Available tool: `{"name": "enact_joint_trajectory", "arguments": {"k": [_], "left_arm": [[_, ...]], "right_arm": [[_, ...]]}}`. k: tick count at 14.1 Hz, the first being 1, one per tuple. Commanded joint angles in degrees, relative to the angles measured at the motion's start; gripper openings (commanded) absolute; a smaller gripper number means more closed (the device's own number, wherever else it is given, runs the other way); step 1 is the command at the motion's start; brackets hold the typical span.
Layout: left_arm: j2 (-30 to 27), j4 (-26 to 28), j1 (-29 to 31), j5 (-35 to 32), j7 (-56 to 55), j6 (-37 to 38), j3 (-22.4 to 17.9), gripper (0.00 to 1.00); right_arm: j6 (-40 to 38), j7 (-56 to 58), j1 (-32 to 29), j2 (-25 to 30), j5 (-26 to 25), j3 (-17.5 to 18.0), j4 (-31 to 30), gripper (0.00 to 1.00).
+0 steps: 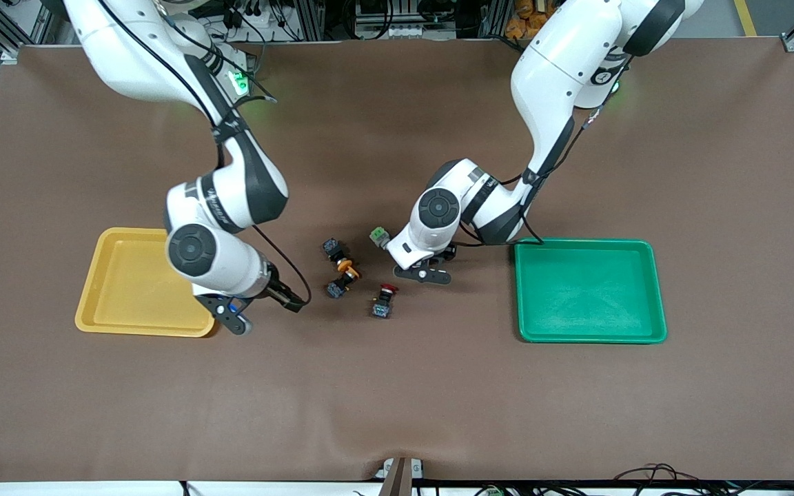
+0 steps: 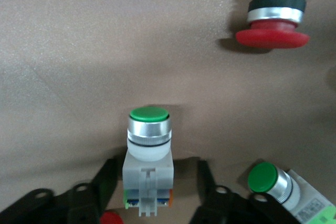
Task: Place green and yellow buttons in trays
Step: 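Carry the green button to the tray while the right gripper grasps yellow button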
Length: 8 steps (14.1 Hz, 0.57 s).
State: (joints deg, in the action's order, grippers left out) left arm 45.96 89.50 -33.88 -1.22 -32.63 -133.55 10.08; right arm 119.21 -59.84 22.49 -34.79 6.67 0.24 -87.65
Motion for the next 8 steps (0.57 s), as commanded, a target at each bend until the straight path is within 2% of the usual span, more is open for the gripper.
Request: {"name": "enact_joint_trajectory", "arguments": {"k": [1, 4, 8], "left_arm": [[0.7, -1.4, -0.8, -1.3, -0.9, -0.4, -0.7, 0.0], [0.3, -3.2, -0.8, -2.5, -0.8, -0.1, -0.8, 0.0], [-4.0, -3.3, 0.4, -6.2, -0.8, 1.1, -1.4, 0.0]], "right_arm": [[3.3, -5.9, 2.1, -2.5, 0.3, -0.5, 1.0, 1.0], [6.5, -8.8, 4.0, -5.1, 0.9, -0.5, 0.8, 1.0], [10.4, -10.8, 6.4, -8.2, 0.9, -0.5, 0.8, 1.0]]}}
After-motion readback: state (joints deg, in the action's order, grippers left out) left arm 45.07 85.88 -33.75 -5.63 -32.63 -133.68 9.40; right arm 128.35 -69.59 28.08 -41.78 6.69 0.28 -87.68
